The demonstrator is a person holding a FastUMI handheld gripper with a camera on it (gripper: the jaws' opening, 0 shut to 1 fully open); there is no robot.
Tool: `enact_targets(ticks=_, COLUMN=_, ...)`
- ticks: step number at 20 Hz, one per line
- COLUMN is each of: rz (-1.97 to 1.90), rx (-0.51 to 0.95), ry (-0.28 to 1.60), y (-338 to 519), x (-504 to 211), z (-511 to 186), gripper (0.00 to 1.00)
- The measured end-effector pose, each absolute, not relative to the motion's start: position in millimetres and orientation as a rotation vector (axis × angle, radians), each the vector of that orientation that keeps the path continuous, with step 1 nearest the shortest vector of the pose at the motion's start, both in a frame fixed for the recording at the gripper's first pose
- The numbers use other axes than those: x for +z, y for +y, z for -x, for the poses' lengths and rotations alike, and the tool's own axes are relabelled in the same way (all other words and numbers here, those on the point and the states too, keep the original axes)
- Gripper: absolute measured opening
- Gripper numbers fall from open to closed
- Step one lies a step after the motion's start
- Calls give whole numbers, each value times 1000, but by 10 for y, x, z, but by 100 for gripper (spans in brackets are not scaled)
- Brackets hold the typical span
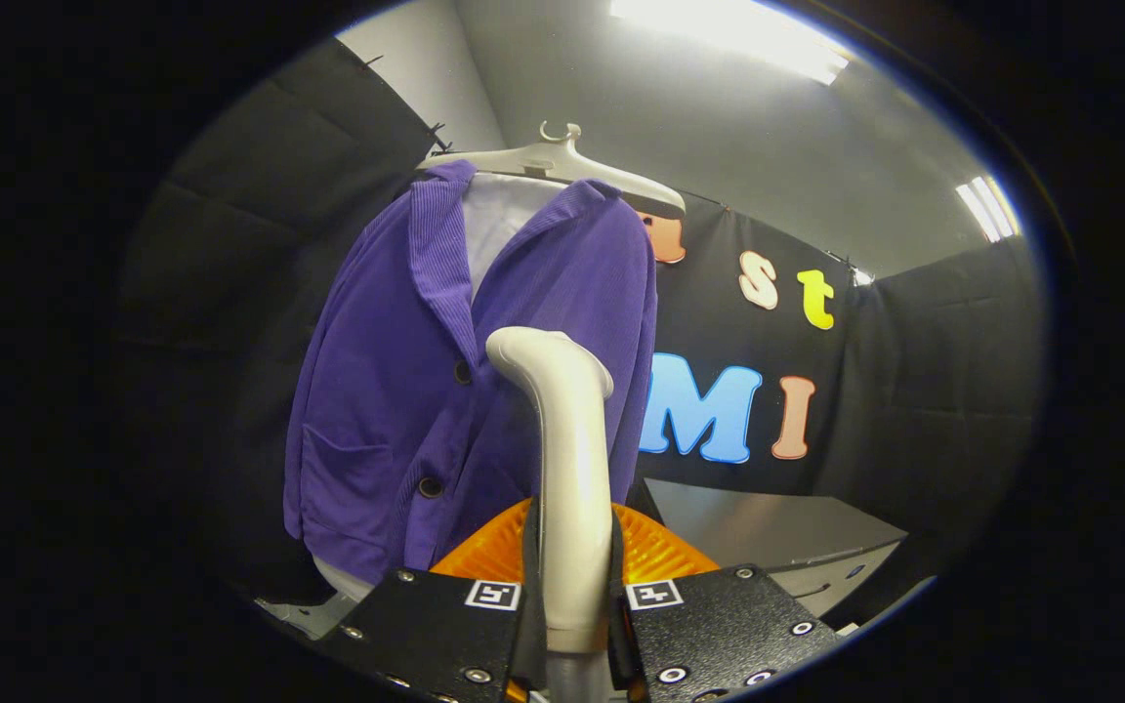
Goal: Iron the clothes twice with a garment steamer, once on the left side and once on the right side.
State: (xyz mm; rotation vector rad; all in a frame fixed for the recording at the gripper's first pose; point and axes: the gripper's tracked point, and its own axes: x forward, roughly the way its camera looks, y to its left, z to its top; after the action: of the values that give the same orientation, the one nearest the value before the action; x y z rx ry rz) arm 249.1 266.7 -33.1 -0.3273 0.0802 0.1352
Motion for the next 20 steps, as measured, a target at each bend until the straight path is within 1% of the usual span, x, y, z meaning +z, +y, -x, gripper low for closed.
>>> enact_targets(ticks=8, rz=318, rx=143, ry=245, y=2476, x=-1218, z=-2161, gripper=25)
enact_targets(ticks=13, rz=308, rx=161, ry=285, y=2421, x=-1495, z=-2078, gripper=25)
enact_targets(ticks=20, rz=257, rx=188, ry=433, y=2293, x=-1882, z=-1745, gripper=25)
